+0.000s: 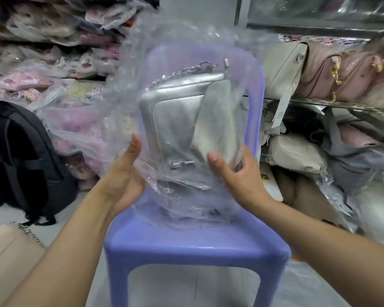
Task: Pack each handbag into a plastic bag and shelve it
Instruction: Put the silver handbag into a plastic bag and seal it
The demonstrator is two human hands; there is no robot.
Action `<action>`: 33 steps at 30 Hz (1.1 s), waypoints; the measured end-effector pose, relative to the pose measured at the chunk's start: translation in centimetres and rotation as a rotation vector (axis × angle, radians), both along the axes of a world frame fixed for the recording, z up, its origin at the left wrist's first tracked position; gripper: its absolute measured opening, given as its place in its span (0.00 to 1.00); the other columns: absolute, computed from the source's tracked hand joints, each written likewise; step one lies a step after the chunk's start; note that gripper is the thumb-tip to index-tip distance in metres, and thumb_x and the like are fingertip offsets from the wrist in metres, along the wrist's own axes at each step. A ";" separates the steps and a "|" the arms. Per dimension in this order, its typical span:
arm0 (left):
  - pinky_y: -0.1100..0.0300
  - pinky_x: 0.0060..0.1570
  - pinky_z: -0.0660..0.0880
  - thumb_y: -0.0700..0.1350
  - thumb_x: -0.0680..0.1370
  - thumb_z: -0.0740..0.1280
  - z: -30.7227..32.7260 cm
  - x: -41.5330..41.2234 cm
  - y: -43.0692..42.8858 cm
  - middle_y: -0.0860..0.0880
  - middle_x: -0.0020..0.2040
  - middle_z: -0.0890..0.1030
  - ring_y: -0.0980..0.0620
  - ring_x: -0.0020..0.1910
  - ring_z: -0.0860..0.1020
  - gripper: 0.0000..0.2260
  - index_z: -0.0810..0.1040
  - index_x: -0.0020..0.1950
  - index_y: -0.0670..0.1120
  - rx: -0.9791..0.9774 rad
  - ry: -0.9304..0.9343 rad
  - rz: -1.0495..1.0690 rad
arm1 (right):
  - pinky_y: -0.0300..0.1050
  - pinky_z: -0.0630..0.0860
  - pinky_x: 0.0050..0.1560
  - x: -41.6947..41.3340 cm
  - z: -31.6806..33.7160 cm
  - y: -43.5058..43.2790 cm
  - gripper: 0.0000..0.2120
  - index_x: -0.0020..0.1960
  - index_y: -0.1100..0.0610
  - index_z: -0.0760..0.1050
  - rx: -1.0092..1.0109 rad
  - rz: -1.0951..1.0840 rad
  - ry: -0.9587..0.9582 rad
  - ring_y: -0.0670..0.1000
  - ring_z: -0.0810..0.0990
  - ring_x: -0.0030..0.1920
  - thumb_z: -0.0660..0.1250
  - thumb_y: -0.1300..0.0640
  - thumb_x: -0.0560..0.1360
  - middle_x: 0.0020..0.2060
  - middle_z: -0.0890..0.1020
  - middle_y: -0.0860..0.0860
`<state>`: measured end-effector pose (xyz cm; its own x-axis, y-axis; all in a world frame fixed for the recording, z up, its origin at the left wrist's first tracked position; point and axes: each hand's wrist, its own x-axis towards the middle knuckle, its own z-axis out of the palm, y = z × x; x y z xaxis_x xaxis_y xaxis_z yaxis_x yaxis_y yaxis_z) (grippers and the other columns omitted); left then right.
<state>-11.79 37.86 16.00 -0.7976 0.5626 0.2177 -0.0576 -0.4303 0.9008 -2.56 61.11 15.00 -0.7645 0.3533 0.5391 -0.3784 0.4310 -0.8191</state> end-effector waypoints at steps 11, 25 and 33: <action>0.68 0.34 0.71 0.75 0.58 0.73 -0.2 0.0 3.1 0.55 0.35 0.80 0.61 0.30 0.76 0.43 0.76 0.54 0.39 -0.306 0.363 0.482 | 0.40 0.76 0.64 1.3 0.2 3.0 0.24 0.65 0.48 0.77 0.076 0.167 -0.319 0.41 0.82 0.61 0.75 0.46 0.72 0.57 0.86 0.42; 0.59 0.69 0.64 0.85 0.52 0.63 -3.3 -1.2 -0.3 0.55 0.68 0.75 0.63 0.63 0.73 0.60 0.64 0.76 0.51 -0.397 0.276 0.316 | 0.45 0.79 0.60 0.6 -0.1 2.8 0.23 0.66 0.53 0.76 -0.014 0.190 -0.339 0.48 0.84 0.59 0.75 0.48 0.73 0.57 0.86 0.49; 0.58 0.55 0.72 0.75 0.67 0.60 -2.1 1.0 3.4 0.38 0.44 0.78 0.44 0.47 0.78 0.53 0.65 0.69 0.29 -0.707 0.395 0.314 | 0.38 0.78 0.57 1.1 -1.7 3.1 0.22 0.66 0.50 0.76 -0.034 0.225 -0.389 0.44 0.84 0.59 0.70 0.43 0.74 0.57 0.86 0.44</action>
<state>-10.80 41.24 13.90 -0.8784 0.4367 0.1940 0.3435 0.2946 0.8918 -1.50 64.17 13.25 -0.9680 0.1674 0.1872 -0.1207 0.3436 -0.9313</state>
